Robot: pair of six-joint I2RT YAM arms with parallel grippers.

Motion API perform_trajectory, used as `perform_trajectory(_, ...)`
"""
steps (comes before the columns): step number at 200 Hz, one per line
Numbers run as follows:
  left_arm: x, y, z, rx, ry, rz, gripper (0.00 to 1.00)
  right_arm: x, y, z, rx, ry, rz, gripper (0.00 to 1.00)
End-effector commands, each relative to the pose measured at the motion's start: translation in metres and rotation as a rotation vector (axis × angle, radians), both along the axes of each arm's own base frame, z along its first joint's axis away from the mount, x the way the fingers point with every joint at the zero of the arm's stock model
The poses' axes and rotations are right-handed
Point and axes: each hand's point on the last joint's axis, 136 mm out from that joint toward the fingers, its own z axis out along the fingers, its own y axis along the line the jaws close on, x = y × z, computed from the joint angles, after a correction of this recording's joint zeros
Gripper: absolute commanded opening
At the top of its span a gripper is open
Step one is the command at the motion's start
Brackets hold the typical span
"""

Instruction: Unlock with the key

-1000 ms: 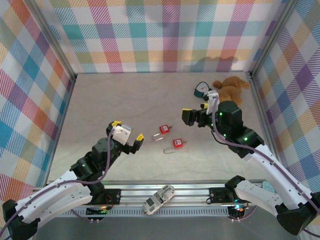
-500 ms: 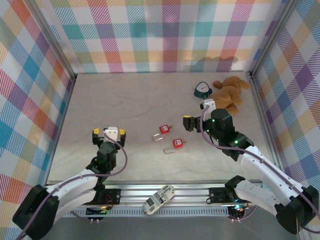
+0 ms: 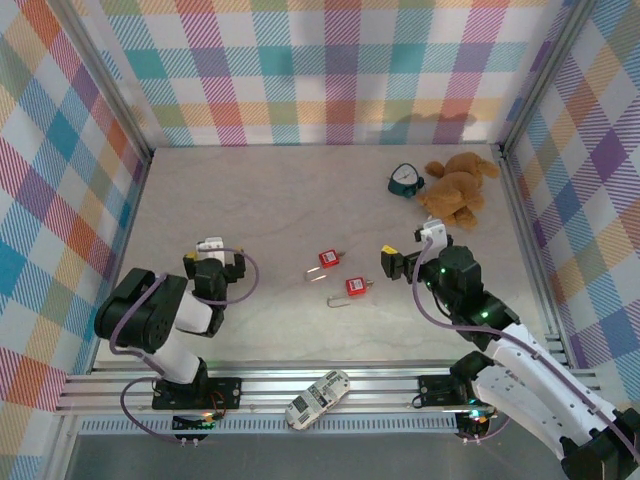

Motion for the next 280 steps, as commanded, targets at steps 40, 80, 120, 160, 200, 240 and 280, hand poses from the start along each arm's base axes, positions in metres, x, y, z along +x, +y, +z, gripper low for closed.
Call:
perform_trajectory(40,0.034,-0.001,0.027,-0.057,-0.04,0.004,1.0,0.034,-0.058,-0.028,-0.077,-0.161,-0.223,0.99)
perform_trajectory(80,0.034,-0.001,0.027,-0.057,-0.04,0.005,1.0,0.065,-0.071,-0.055,-0.117,-0.217,-0.225,0.99)
perform_trajectory(120,0.033,0.0,0.028,-0.056,-0.043,0.004,1.0,0.079,-0.089,-0.095,-0.096,-0.219,-0.25,0.99)
perform_trajectory(160,0.033,0.0,0.027,-0.056,-0.04,0.008,1.0,0.097,-0.09,-0.116,-0.105,-0.133,-0.238,0.99)
perform_trajectory(200,0.034,0.0,0.028,-0.056,-0.04,0.011,1.0,0.128,-0.109,-0.127,0.049,0.069,-0.225,0.99)
perform_trajectory(240,0.034,0.0,0.027,-0.056,-0.039,0.01,1.0,0.128,-0.11,-0.128,0.044,0.074,-0.229,0.99)
perform_trajectory(280,0.034,0.001,0.027,-0.055,-0.038,0.011,1.0,0.128,-0.109,-0.128,0.044,0.073,-0.227,0.99)
